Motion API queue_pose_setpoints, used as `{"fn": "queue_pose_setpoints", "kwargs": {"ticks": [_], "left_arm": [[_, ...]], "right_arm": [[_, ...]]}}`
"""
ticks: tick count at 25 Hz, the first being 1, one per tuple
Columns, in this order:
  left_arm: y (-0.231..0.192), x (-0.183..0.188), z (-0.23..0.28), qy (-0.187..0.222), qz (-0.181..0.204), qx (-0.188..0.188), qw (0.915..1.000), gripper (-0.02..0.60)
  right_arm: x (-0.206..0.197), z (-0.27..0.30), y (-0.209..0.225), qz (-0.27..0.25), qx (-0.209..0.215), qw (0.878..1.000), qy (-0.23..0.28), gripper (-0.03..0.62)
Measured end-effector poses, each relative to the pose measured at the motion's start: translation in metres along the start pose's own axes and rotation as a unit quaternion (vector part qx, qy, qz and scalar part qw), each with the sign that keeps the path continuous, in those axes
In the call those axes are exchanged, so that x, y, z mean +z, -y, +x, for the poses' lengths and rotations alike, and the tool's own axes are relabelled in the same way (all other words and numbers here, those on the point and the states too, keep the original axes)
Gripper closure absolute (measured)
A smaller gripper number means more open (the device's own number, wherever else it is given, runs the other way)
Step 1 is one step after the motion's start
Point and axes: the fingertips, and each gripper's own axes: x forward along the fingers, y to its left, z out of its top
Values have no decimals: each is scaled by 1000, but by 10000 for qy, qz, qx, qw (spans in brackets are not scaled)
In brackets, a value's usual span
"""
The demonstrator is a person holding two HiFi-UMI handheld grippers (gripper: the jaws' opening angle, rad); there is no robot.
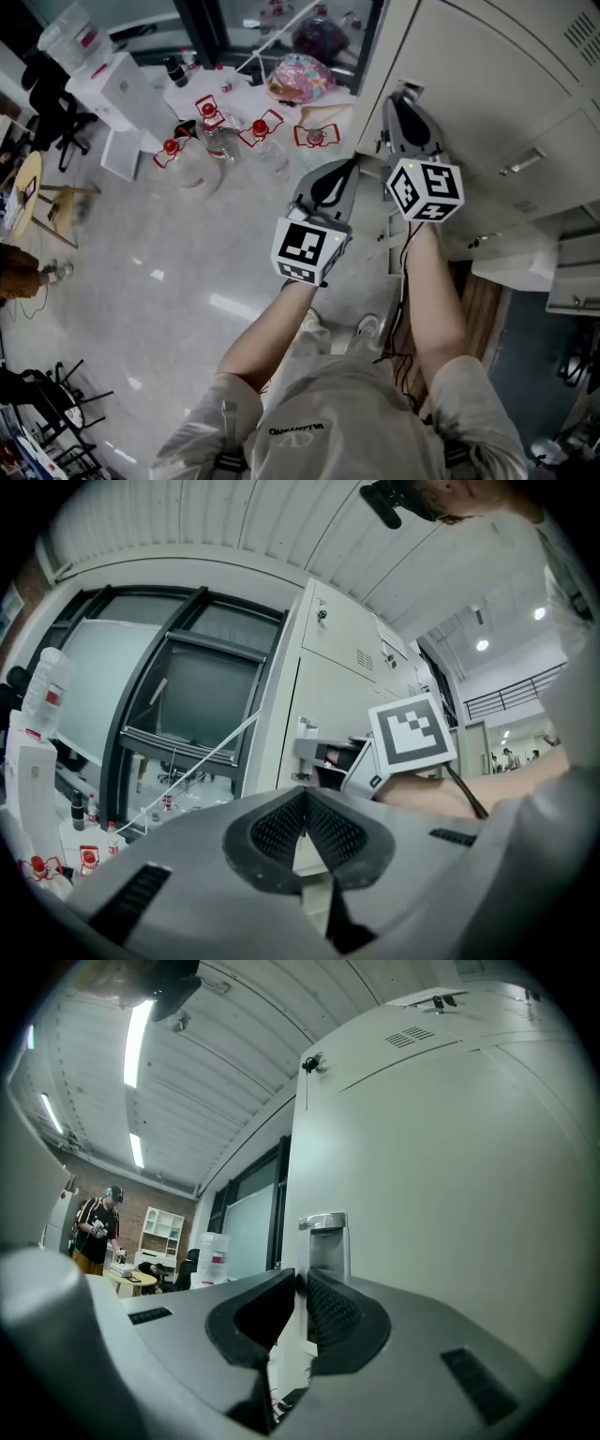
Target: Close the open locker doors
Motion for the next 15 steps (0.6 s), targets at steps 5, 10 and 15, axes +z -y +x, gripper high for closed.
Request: {"fn": "queue_pose_setpoints", "kwargs": {"ticks": [5, 10, 15], "left_arm": [[-1, 4, 8, 60, 39, -47, 10000, 580], [-1, 5, 15, 56, 87, -78, 9999, 580], [-2, 4, 21, 11, 77, -54, 10000, 580]], "right_arm": [[-1, 10, 7, 16, -125, 9999, -36, 548], [-2, 15, 13, 43, -185, 9998, -75, 551], [-2, 16, 13, 57, -193, 9998, -34, 551]]}}
